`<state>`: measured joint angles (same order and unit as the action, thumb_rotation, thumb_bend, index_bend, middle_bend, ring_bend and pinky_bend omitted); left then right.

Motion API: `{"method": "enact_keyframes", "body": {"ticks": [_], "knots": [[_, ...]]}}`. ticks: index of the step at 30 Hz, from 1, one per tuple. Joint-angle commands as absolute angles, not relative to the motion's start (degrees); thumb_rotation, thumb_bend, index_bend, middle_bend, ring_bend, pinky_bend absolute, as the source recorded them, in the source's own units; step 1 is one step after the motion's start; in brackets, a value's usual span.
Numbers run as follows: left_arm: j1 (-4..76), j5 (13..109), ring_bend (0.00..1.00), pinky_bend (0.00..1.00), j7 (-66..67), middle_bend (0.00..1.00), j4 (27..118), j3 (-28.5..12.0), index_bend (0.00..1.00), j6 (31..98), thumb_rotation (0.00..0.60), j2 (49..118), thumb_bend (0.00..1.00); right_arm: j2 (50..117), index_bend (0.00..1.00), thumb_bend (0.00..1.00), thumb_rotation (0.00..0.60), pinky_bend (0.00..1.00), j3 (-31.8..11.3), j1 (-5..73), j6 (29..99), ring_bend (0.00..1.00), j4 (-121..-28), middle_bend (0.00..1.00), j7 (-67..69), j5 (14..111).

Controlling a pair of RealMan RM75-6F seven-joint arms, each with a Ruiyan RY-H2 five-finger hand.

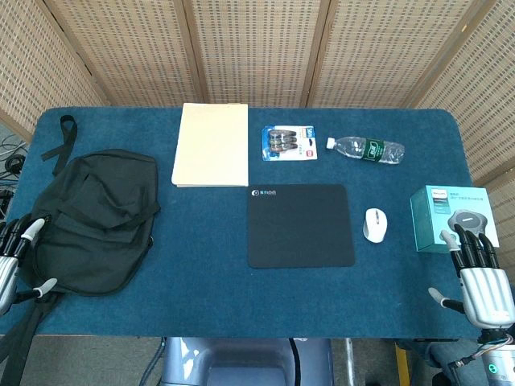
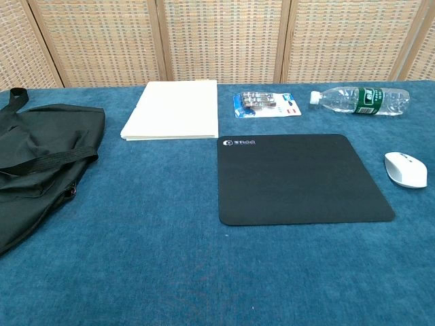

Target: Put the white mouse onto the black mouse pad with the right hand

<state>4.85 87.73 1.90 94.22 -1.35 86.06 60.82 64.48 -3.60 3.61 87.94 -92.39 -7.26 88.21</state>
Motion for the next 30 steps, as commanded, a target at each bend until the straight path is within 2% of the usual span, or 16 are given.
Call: {"method": "enact_keyframes", "body": {"ticks": [1, 4, 5, 7, 12, 15, 16, 17, 23, 30], "knots": [[4.94, 87.45, 0.00, 0.00, 2.32, 0.00, 94.48, -1.29, 0.00, 85.64, 0.600, 60.69, 0.00, 64.47, 0.01, 0.00, 0.600, 0.00, -3.57, 3.66, 87.83, 0.00, -92.31, 0.00, -7.14, 88.27], [4.99, 87.33, 0.00, 0.00, 2.81, 0.00, 94.76, -1.28, 0.00, 85.43, 0.600, 60.74, 0.00, 64.43, 0.01, 0.01, 0.600, 0.00, -3.39, 3.85, 87.49, 0.00, -91.94, 0.00, -6.88, 88.65], [5.05, 87.39, 0.00, 0.00, 3.00, 0.00, 94.97, -1.31, 0.00, 85.41, 0.600, 60.76, 0.00, 64.29, 0.01, 0.06, 0.600, 0.00, -3.31, 4.18, 87.07, 0.00, -91.74, 0.00, -6.95, 89.01], [5.09, 87.57, 0.00, 0.00, 3.21, 0.00, 95.19, -1.24, 0.00, 85.39, 0.600, 60.78, 0.00, 64.22, 0.02, 0.19, 0.600, 0.00, -3.53, 4.78, 86.75, 0.00, -91.63, 0.00, -7.11, 89.54], [5.12, 87.22, 0.00, 0.00, 3.13, 0.00, 95.49, -1.59, 0.00, 85.52, 0.600, 60.70, 0.00, 63.85, 0.14, 0.70, 0.600, 0.00, -4.34, 8.66, 83.42, 0.00, -92.53, 0.07, -3.55, 92.35], [5.56, 86.40, 0.00, 0.00, 3.30, 0.00, 95.57, -2.03, 0.00, 84.79, 0.600, 60.90, 0.00, 62.84, 0.17, 0.92, 0.600, 0.00, -5.44, 13.61, 76.66, 0.00, -93.86, 0.10, -1.64, 92.44], [5.72, 86.12, 0.00, 0.00, 3.50, 0.00, 95.68, -2.14, 0.00, 84.47, 0.600, 60.94, 0.00, 62.61, 0.17, 0.96, 0.600, 0.00, -6.18, 16.59, 72.31, 0.00, -94.49, 0.10, -0.29, 91.87], [5.74, 86.05, 0.00, 0.00, 3.72, 0.00, 95.74, -2.18, 0.00, 84.46, 0.600, 60.97, 0.00, 62.52, 0.17, 1.00, 0.600, 0.00, -6.70, 18.33, 69.64, 0.00, -94.61, 0.10, 0.17, 91.07], [6.13, 85.53, 0.00, 0.00, 3.64, 0.00, 95.32, -2.28, 0.00, 83.60, 0.600, 61.41, 0.00, 66.06, 0.17, 1.00, 0.600, 0.00, -8.88, 26.65, 57.41, 0.00, -91.34, 0.11, -5.49, 85.61], [6.37, 86.08, 0.00, 0.00, 3.32, 0.00, 94.68, -2.67, 0.00, 84.26, 0.600, 62.06, 0.00, 72.08, 0.17, 1.00, 0.600, 0.00, -10.02, 32.12, 51.05, 0.00, -84.14, 0.11, -15.27, 80.42]]}}
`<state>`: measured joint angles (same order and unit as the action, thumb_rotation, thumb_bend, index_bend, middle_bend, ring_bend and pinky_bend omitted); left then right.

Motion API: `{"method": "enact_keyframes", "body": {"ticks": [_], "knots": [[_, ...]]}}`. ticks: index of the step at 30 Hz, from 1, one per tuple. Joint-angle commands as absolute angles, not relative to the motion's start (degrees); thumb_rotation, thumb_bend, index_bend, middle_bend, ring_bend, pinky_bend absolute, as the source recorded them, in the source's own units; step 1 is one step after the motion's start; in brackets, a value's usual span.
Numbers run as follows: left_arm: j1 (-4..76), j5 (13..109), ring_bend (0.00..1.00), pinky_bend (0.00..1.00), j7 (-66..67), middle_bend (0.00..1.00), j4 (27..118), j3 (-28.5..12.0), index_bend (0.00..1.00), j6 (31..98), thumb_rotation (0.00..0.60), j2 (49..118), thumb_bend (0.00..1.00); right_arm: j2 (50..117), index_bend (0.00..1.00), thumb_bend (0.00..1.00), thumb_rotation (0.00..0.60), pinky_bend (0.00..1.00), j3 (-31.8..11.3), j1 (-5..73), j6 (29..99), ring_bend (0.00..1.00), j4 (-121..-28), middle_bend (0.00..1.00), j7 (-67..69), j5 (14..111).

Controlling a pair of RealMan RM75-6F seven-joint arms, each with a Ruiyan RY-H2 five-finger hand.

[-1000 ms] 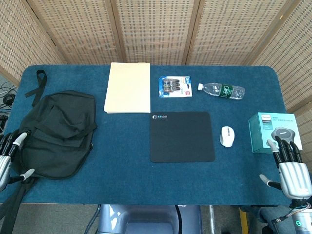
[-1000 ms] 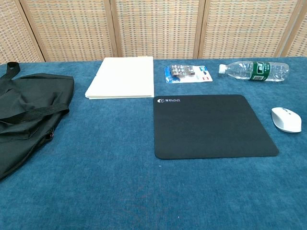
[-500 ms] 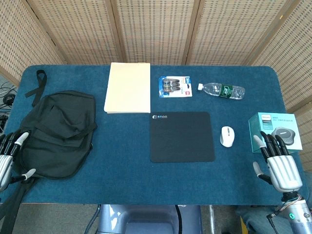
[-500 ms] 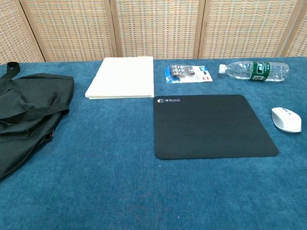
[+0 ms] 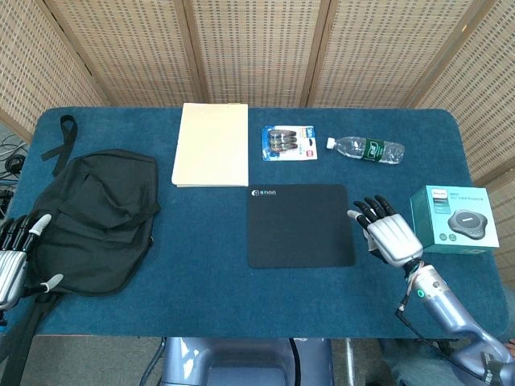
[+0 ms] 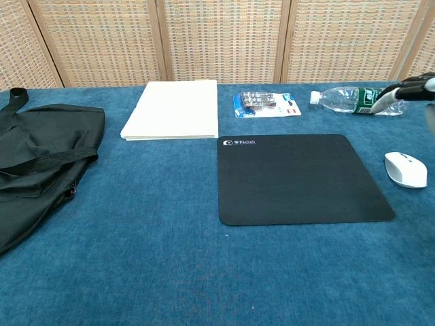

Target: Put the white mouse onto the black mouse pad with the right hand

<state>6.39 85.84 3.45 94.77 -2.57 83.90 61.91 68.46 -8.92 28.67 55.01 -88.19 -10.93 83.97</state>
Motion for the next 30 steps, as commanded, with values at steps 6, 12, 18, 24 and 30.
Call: {"method": "enact_keyframes", "body": {"ticks": [6, 12, 18, 24, 30], "knots": [[6.83, 84.59, 0.00, 0.00, 4.15, 0.00, 93.97, -3.21, 0.00, 83.33, 0.600, 62.84, 0.00, 77.38, 0.18, 1.00, 0.600, 0.00, -8.95, 36.14, 45.03, 0.00, -77.05, 0.11, -19.71, 76.75], [6.94, 84.03, 0.00, 0.00, 4.79, 0.00, 94.26, -3.37, 0.00, 83.16, 0.600, 63.00, 0.00, 80.48, 0.22, 1.00, 0.600, 0.00, -7.32, 37.56, 43.79, 0.00, -69.94, 0.14, -24.63, 74.88], [7.18, 83.21, 0.00, 0.00, 6.31, 0.00, 94.33, -3.61, 0.00, 82.81, 0.600, 63.54, 0.00, 80.68, 0.23, 1.00, 0.600, 0.01, -6.39, 37.96, 42.97, 0.00, -68.38, 0.15, -22.04, 74.57], [7.18, 83.15, 0.00, 0.00, 6.48, 0.00, 94.69, -3.65, 0.00, 82.95, 0.600, 63.54, 0.00, 81.25, 0.25, 1.00, 0.600, 0.01, -6.11, 38.49, 42.37, 0.00, -67.14, 0.17, -20.35, 73.77], [7.27, 82.96, 0.00, 0.00, 6.50, 0.00, 94.87, -3.69, 0.00, 82.82, 0.600, 63.46, 0.00, 82.02, 0.25, 1.00, 0.600, 0.01, -5.38, 39.16, 41.29, 0.00, -65.62, 0.17, -21.18, 72.54]]}}
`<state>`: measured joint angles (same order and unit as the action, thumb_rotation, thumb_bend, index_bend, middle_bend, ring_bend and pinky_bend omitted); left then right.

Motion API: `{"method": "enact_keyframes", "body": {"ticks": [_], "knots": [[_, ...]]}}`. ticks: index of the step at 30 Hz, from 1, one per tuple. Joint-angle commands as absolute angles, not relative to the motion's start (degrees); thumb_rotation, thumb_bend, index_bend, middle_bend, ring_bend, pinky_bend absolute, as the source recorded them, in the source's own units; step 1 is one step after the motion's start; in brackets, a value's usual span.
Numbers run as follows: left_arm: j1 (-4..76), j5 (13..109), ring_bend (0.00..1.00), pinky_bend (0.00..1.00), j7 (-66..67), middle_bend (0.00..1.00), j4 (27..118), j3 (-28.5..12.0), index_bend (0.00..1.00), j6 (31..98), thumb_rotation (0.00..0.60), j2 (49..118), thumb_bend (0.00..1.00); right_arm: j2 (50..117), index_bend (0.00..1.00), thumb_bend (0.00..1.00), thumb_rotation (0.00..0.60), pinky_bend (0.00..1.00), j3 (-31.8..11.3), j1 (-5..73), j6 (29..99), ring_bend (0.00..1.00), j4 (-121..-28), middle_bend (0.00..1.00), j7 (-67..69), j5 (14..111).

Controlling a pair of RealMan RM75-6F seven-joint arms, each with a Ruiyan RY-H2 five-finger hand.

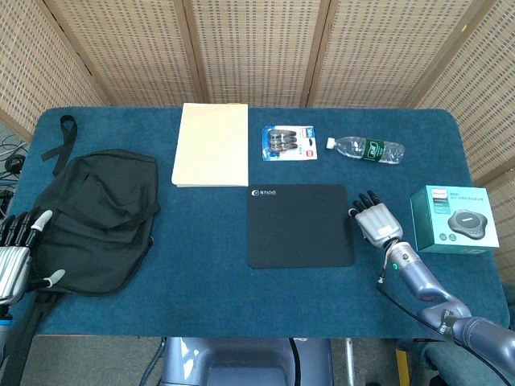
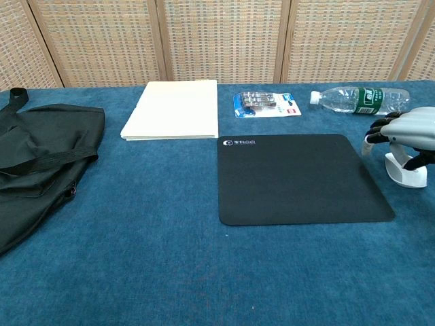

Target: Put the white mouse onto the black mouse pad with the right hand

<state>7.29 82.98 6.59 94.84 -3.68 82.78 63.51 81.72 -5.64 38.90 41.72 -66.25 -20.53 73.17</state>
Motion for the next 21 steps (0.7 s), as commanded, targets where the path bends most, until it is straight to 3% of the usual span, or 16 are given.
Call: {"method": "enact_keyframes", "body": {"ticks": [1, 7, 21], "knots": [[7.26, 82.89, 0.00, 0.00, 6.40, 0.00, 94.85, -3.71, 0.00, 82.83, 0.600, 63.42, 0.00, 82.09, 0.25, 1.00, 0.600, 0.01, -5.28, 39.26, 40.94, 0.00, -65.28, 0.17, -21.65, 71.95], [7.38, 82.48, 0.00, 0.00, 6.04, 0.00, 94.80, -3.83, 0.00, 82.49, 0.600, 63.27, 0.00, 81.95, 0.25, 1.00, 0.600, 0.01, -4.66, 39.50, 39.86, 0.00, -63.96, 0.18, -24.25, 69.54], [7.19, 82.80, 0.00, 0.00, 5.69, 0.00, 94.80, -3.83, 0.00, 83.18, 0.600, 63.09, 0.00, 77.60, 0.41, 1.00, 0.600, 0.05, -1.65, 37.07, 42.19, 0.14, -66.07, 0.33, -28.93, 67.35]]}}
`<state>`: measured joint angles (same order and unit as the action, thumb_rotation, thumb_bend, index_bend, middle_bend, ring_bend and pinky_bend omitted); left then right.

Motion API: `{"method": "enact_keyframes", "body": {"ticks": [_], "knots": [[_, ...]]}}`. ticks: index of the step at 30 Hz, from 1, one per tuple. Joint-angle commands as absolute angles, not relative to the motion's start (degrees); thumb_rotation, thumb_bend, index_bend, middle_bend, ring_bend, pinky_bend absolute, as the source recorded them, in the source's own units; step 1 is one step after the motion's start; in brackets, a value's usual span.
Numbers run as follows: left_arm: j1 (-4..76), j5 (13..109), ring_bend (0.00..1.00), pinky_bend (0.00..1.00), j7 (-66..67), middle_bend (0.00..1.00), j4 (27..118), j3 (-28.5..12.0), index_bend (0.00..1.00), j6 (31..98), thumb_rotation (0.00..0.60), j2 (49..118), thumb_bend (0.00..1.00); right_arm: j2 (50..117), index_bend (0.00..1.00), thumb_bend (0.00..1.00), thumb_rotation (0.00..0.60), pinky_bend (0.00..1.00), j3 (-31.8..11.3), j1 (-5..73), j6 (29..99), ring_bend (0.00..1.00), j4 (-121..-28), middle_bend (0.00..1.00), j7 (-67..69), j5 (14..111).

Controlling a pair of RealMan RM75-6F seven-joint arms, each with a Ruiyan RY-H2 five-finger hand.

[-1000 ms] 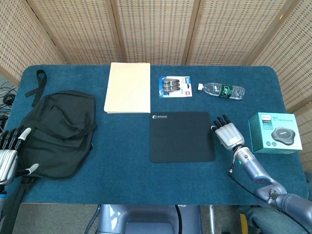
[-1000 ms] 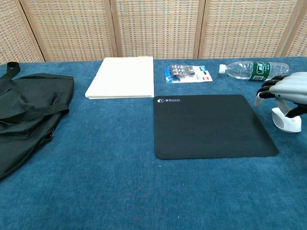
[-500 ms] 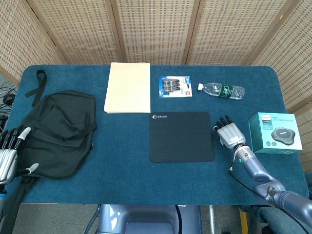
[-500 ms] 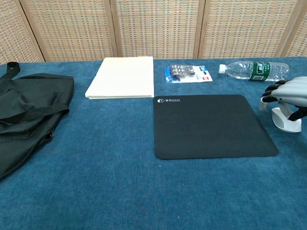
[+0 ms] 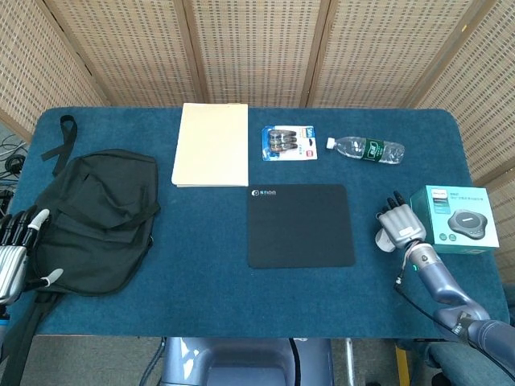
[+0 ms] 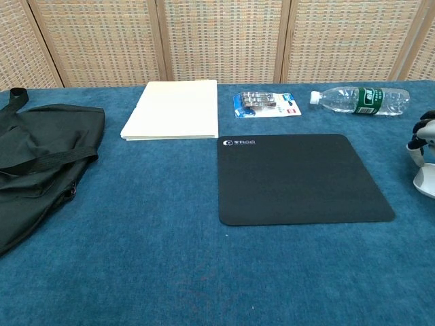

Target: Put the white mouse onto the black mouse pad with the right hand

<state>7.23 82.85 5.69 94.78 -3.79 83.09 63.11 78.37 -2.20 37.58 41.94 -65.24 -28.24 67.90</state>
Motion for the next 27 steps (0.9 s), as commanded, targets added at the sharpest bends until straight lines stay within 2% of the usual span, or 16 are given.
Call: {"method": "enact_keyframes", "body": {"ticks": [1, 4, 5, 7, 8, 9, 10, 11, 12, 14, 18, 27], "knots": [[7.17, 82.78, 0.00, 0.00, 5.70, 0.00, 94.82, -3.85, 0.00, 83.24, 0.600, 63.09, 0.00, 77.09, 0.42, 1.00, 0.600, 0.05, -1.37, 36.88, 42.18, 0.15, -66.65, 0.33, -29.25, 67.13], [7.17, 82.75, 0.00, 0.00, 5.77, 0.00, 94.91, -3.87, 0.00, 83.27, 0.600, 63.05, 0.00, 76.03, 0.43, 1.00, 0.600, 0.05, -0.98, 36.41, 43.22, 0.16, -68.17, 0.33, -28.72, 67.98], [7.17, 82.73, 0.00, 0.00, 5.81, 0.00, 94.91, -3.88, 0.00, 83.29, 0.600, 63.06, 0.00, 75.76, 0.42, 1.00, 0.600, 0.05, -0.88, 36.05, 44.73, 0.14, -68.53, 0.30, -27.29, 69.79], [7.14, 82.62, 0.00, 0.00, 5.77, 0.00, 94.90, -3.92, 0.00, 83.33, 0.600, 63.05, 0.00, 75.31, 0.33, 0.98, 0.600, 0.06, -0.42, 35.30, 48.08, 0.07, -68.42, 0.19, -22.88, 74.44], [7.13, 82.57, 0.00, 0.00, 5.75, 0.00, 94.90, -3.94, 0.00, 83.34, 0.600, 63.05, 0.00, 75.18, 0.25, 0.86, 0.600, 0.05, -0.25, 35.12, 48.93, 0.03, -68.23, 0.12, -21.48, 75.69], [7.12, 82.50, 0.00, 0.00, 5.71, 0.00, 94.87, -3.98, 0.00, 83.35, 0.600, 63.05, 0.00, 74.77, 0.17, 0.67, 0.600, 0.05, 0.20, 34.78, 50.61, 0.00, -67.89, 0.05, -18.65, 78.24], [7.11, 82.46, 0.00, 0.00, 5.70, 0.00, 94.86, -4.00, 0.00, 83.36, 0.600, 63.04, 0.00, 74.46, 0.13, 0.50, 0.600, 0.05, 0.64, 34.62, 51.50, 0.00, -67.57, 0.03, -16.68, 79.96], [7.11, 82.42, 0.00, 0.00, 5.71, 0.00, 94.85, -4.01, 0.00, 83.35, 0.600, 63.04, 0.00, 74.14, 0.08, 0.27, 0.600, 0.05, 1.06, 34.55, 52.24, 0.00, -67.24, 0.00, -14.84, 81.52], [7.13, 82.42, 0.00, 0.00, 5.76, 0.00, 94.83, -4.00, 0.00, 83.31, 0.600, 63.05, 0.00, 73.64, 0.04, 0.11, 0.600, 0.04, 1.67, 34.49, 53.00, 0.00, -67.09, 0.00, -12.99, 83.29], [7.16, 82.51, 0.00, 0.00, 5.92, 0.00, 94.79, -3.93, 0.00, 83.27, 0.600, 63.10, 0.00, 72.53, 0.01, 0.01, 0.600, 0.04, 3.19, 34.49, 53.95, 0.00, -66.68, 0.00, -8.65, 86.76], [7.16, 82.64, 0.00, 0.00, 6.16, 0.00, 94.81, -3.88, 0.00, 83.36, 0.600, 63.18, 0.00, 71.94, 0.00, 0.00, 0.600, 0.04, 5.46, 34.60, 55.23, 0.00, -64.91, 0.00, -2.40, 91.39], [7.21, 82.68, 0.00, 0.00, 6.27, 0.00, 94.84, -3.90, 0.00, 83.37, 0.600, 63.21, 0.00, 74.54, 0.05, 0.00, 0.600, 0.05, 8.03, 34.65, 55.86, 0.00, -58.72, 0.05, 0.83, 95.91]]}}
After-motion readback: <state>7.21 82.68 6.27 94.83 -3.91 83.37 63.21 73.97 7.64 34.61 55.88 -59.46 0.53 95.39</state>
